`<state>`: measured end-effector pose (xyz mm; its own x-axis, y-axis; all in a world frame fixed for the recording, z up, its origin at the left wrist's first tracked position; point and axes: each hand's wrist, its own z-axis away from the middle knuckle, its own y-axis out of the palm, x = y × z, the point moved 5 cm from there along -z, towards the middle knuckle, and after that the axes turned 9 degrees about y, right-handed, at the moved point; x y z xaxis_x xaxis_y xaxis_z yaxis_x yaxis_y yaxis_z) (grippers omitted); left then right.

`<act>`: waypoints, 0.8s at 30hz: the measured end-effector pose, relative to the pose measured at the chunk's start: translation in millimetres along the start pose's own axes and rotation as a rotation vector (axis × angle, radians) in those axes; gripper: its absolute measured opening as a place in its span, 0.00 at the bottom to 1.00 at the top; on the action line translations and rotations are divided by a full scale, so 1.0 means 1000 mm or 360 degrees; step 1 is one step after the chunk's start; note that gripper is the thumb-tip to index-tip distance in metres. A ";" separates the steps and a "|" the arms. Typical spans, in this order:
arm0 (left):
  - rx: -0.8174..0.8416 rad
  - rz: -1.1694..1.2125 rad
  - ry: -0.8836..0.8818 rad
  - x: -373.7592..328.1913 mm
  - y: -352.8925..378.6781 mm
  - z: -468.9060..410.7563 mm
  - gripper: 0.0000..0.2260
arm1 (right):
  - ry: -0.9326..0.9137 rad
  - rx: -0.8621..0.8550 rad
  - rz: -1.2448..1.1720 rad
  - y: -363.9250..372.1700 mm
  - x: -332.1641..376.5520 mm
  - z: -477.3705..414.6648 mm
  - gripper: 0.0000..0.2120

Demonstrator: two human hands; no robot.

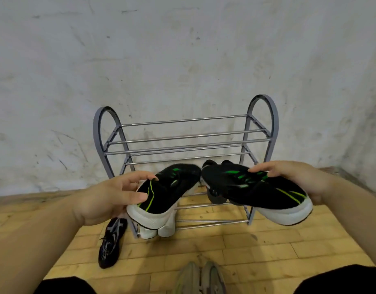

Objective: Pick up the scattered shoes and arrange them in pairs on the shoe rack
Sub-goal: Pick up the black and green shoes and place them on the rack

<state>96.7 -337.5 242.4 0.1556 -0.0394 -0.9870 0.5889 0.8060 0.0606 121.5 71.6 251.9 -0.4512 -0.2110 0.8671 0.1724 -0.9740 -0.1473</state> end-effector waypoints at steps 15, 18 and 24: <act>-0.0154 -0.0081 -0.0301 0.037 -0.025 0.021 0.24 | 0.0163 0.0040 0.0162 0.096 -0.001 -0.066 0.22; -0.0148 -0.0199 -0.0447 0.056 -0.047 0.030 0.23 | 0.0253 0.0106 0.0281 0.107 -0.008 -0.078 0.21; -0.0158 -0.0379 -0.0547 0.096 -0.072 0.026 0.23 | 0.0350 0.0196 0.0262 0.156 -0.047 -0.123 0.24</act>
<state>90.1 -414.9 147.3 0.2900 -0.4122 -0.8637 0.5635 0.8030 -0.1940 61.7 -80.2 129.6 -0.5851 -0.3913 0.7103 0.3577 -0.9106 -0.2070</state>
